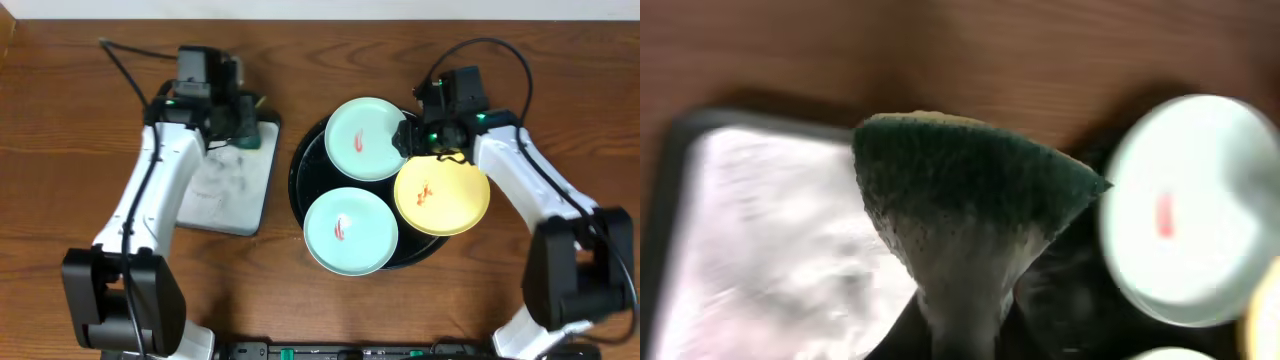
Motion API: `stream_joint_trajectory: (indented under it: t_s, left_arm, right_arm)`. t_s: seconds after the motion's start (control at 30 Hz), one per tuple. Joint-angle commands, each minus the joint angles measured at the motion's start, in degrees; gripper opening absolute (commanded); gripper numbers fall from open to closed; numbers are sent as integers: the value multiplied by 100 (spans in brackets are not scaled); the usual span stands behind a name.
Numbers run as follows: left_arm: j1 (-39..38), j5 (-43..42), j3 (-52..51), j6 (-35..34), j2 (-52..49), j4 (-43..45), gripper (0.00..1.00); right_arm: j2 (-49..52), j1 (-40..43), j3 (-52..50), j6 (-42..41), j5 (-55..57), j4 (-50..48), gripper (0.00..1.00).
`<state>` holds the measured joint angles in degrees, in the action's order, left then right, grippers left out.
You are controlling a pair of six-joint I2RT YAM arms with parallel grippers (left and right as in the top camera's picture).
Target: Clean dirty plates on tray and stack at the side
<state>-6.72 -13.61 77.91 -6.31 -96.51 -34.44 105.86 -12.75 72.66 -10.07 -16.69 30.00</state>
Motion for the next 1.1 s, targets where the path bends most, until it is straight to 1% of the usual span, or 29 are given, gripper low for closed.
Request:
stream_joint_trajectory:
  t_s: [0.0, 0.13, 0.23, 0.3, 0.37, 0.5, 0.57, 0.63, 0.8, 0.9, 1.07]
  left_arm:
    - [-341, -245, 28, -332, -105, 133, 8]
    - [-750, -247, 24, -529, -164, 538, 7]
    - [-1012, -245, 22, -651, -247, 813, 7]
    - [-1213, -247, 22, -857, -350, 1014, 7]
    - [-1397, -247, 22, -909, -466, 1161, 7]
    - [-1674, -243, 22, -907, -651, 1322, 8]
    - [-1753, -240, 22, -907, -699, 1425, 7]
    - [-1808, -240, 22, -920, -739, 1504, 8]
    - [-1928, -247, 22, -1434, -955, 1746, 7]
    - [-2004, -247, 22, -1526, -1141, 1810, 7]
    - [-2116, -249, 22, -1526, -1338, 2004, 7]
  right_arm:
    - [420, -90, 140, -170, 20, -212, 55]
    - [780, -90, 140, -170, 254, -433, 46]
    - [863, -92, 138, -168, 367, -426, 36]
    - [863, -92, 138, -168, 382, -422, 28]
    - [846, -90, 138, -173, 378, -420, 25]
    - [800, -90, 140, -164, 380, -247, 41]
    - [756, -81, 140, -37, 380, -221, 45]
    - [684, -55, 142, 52, 385, -234, 47]
    - [378, 122, 155, 48, 363, -203, 47]
    - [264, 291, 155, 22, 319, -184, 47]
    - [439, 369, 142, 52, 332, -59, 43]
